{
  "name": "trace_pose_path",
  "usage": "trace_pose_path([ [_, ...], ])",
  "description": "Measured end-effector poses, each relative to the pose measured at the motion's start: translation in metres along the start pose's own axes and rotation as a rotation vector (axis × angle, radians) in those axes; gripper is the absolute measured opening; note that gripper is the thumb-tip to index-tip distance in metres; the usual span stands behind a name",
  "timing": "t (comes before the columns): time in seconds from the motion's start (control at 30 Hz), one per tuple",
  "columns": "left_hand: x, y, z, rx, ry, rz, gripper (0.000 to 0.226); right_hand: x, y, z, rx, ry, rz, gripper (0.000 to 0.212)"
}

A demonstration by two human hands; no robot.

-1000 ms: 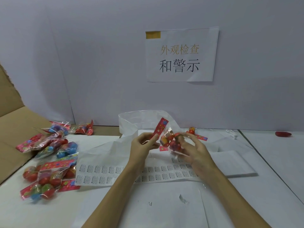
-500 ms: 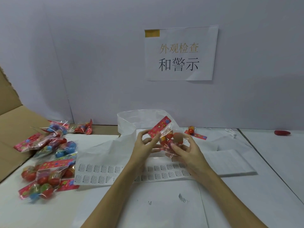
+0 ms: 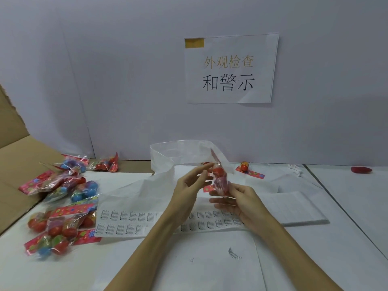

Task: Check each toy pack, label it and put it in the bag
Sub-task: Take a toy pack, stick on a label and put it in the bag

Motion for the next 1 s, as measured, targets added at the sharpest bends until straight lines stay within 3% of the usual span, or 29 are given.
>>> trace_pose_path([
  [0.07,-0.002,0.003,-0.005,0.075,0.075,0.005,0.042,-0.001,-0.001,-0.001,-0.080,-0.083,0.048,0.020],
  [0.1,-0.003,0.004,-0.008,0.083,0.110,0.022,0.050,0.000,-0.002,0.001,-0.095,-0.118,0.070,0.026],
  [0.2,-0.005,0.004,-0.013,0.018,0.067,0.069,0.061,0.000,-0.002,0.003,0.010,-0.005,0.061,0.032],
  [0.33,-0.002,0.004,-0.008,0.186,-0.083,-0.075,0.050,0.000,0.001,0.002,0.120,0.106,-0.002,0.035],
  [0.47,-0.002,0.006,-0.005,0.465,-0.215,-0.183,0.032,0.002,0.002,0.001,0.104,0.093,0.046,0.025],
  [0.57,0.001,0.004,-0.002,0.398,-0.124,-0.083,0.025,0.001,0.004,0.003,0.095,0.034,0.086,0.038],
  [0.63,0.001,0.003,-0.005,0.159,-0.008,0.085,0.040,-0.002,0.008,0.004,-0.152,-0.033,0.225,0.037],
  [0.7,0.001,0.002,-0.005,0.090,0.016,0.131,0.040,-0.005,0.013,0.003,-0.420,-0.026,0.394,0.026],
  [0.77,-0.001,0.003,-0.005,0.100,-0.031,0.098,0.032,-0.006,0.015,0.004,-0.508,0.041,0.437,0.035],
  [0.87,0.000,0.006,0.000,0.010,-0.158,0.059,0.060,-0.005,0.018,0.008,-0.618,-0.024,0.427,0.047],
  [0.93,0.002,0.006,0.007,0.119,-0.209,-0.047,0.080,-0.004,0.016,0.017,-0.814,-0.067,0.397,0.044],
  [1.0,0.004,0.007,0.008,0.387,-0.211,-0.174,0.075,-0.003,0.013,0.026,-0.989,0.000,0.319,0.038],
])
Point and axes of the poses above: each hand's wrist, its own x-axis towards the middle knuckle, its own z-axis out of the back of the hand, y = z × x, the point moved 2 cm from there along x, towards the middle knuckle, and after that the axes turned 3 degrees about z, right-handed, at the moved point
